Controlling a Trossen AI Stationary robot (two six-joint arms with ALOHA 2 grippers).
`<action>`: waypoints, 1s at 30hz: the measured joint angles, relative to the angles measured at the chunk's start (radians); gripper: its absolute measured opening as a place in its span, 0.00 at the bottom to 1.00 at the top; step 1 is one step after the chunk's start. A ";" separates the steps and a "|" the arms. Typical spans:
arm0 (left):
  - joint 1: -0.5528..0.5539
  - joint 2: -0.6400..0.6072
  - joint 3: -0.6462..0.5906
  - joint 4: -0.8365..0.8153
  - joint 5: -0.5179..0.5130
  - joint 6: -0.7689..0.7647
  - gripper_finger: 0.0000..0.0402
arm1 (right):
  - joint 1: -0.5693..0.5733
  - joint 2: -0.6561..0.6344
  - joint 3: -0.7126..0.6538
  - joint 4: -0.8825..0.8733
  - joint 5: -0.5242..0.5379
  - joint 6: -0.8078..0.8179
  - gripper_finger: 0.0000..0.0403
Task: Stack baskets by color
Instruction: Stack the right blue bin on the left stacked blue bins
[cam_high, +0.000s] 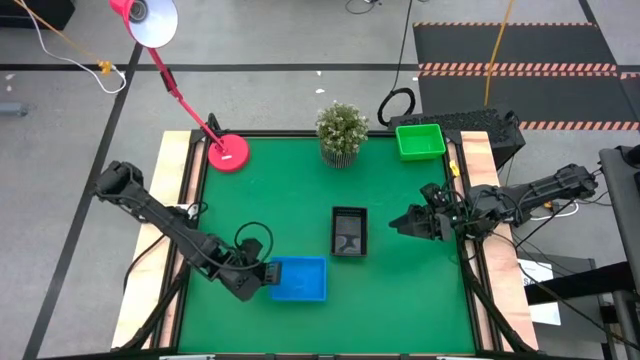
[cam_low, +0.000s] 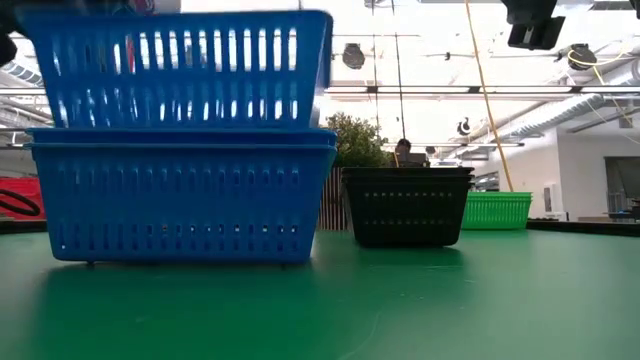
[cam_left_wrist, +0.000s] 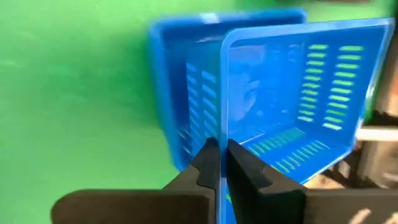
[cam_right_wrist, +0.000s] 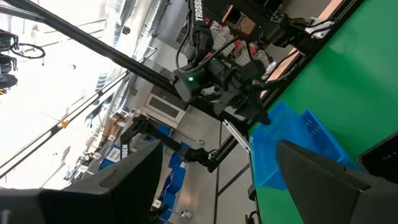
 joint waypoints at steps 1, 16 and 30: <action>0.001 0.000 -0.001 -0.022 -0.001 -0.004 0.04 | 0.000 0.000 0.000 0.000 0.000 -0.002 0.75; 0.031 0.000 -0.001 -0.043 -0.023 0.041 0.06 | 0.000 0.003 0.000 -0.016 0.000 -0.028 0.75; 0.036 0.004 -0.001 -0.069 -0.009 0.001 0.29 | 0.000 0.003 0.000 -0.016 0.000 -0.034 0.75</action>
